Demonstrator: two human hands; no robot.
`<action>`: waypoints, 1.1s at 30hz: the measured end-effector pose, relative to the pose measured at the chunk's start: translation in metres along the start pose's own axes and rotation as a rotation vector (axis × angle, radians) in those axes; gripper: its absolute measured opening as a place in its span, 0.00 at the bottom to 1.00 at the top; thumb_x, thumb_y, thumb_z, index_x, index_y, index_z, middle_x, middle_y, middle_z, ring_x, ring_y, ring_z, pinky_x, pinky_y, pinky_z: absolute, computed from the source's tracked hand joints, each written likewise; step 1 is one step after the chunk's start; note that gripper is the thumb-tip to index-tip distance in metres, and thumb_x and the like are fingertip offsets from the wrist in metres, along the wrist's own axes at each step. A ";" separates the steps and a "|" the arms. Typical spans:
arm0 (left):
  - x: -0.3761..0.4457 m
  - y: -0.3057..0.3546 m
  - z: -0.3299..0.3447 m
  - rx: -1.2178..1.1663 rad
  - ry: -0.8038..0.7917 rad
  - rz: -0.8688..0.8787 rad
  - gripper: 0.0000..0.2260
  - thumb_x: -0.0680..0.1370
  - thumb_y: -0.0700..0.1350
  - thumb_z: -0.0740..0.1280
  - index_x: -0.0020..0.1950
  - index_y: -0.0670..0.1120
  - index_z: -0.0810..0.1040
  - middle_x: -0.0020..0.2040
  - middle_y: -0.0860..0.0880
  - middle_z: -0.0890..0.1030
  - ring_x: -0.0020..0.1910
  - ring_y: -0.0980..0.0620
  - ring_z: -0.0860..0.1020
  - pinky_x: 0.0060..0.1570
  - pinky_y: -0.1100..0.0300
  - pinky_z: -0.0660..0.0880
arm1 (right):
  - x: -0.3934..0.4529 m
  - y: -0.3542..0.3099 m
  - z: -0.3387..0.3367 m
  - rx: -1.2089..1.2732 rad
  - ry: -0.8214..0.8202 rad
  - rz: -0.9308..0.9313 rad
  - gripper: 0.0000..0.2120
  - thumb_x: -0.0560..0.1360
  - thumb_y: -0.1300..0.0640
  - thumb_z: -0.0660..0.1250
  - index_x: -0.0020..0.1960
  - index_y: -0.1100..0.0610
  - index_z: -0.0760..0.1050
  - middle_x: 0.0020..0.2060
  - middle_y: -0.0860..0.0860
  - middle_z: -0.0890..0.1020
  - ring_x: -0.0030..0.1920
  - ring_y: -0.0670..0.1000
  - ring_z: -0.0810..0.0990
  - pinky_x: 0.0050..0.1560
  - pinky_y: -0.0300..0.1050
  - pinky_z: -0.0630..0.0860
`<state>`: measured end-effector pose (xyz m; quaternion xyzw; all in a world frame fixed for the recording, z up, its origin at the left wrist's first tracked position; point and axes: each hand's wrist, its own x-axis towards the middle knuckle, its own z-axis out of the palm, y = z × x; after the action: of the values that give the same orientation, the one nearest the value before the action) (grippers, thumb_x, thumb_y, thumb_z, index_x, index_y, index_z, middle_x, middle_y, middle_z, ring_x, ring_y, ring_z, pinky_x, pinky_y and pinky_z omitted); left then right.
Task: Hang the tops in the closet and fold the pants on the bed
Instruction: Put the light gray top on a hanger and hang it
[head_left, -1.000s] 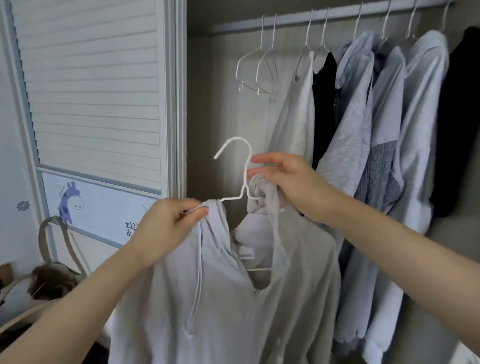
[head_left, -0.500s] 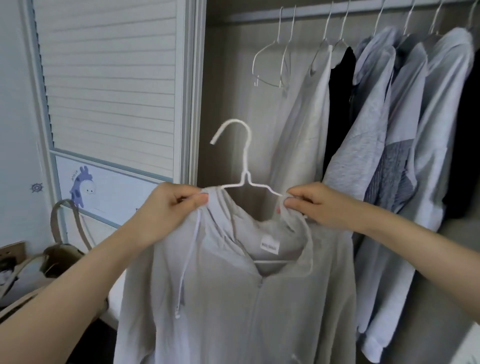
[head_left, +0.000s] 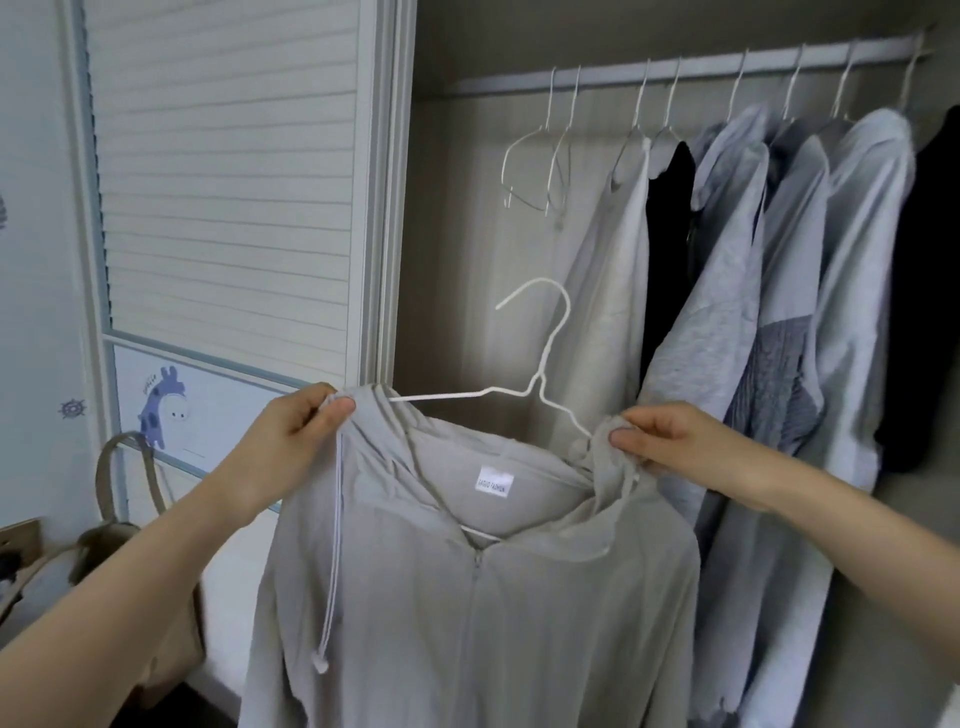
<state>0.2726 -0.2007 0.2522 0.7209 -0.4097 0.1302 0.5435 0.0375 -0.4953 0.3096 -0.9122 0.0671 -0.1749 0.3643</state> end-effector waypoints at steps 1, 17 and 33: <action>0.000 -0.004 -0.002 -0.017 0.006 -0.018 0.18 0.82 0.49 0.61 0.34 0.47 0.63 0.27 0.57 0.65 0.29 0.59 0.62 0.31 0.65 0.59 | -0.001 0.004 -0.001 0.043 0.003 0.013 0.14 0.79 0.58 0.62 0.47 0.71 0.74 0.38 0.58 0.78 0.41 0.51 0.76 0.48 0.50 0.73; 0.041 -0.008 -0.004 -0.072 -0.091 -0.095 0.14 0.79 0.55 0.63 0.41 0.46 0.76 0.37 0.51 0.77 0.39 0.53 0.74 0.42 0.57 0.68 | -0.007 -0.026 0.009 0.481 0.123 0.150 0.16 0.78 0.55 0.62 0.36 0.57 0.84 0.38 0.55 0.85 0.39 0.49 0.83 0.40 0.38 0.78; 0.063 0.124 0.079 -0.375 -0.699 0.049 0.13 0.79 0.59 0.61 0.64 0.65 0.71 0.61 0.65 0.78 0.60 0.68 0.75 0.58 0.68 0.72 | 0.079 -0.132 -0.015 0.352 0.549 0.314 0.11 0.77 0.69 0.59 0.56 0.68 0.76 0.37 0.58 0.77 0.34 0.53 0.74 0.34 0.41 0.71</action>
<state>0.2012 -0.3081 0.3466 0.6001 -0.6040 -0.1871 0.4900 0.1053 -0.4287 0.4321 -0.7331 0.2703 -0.3642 0.5067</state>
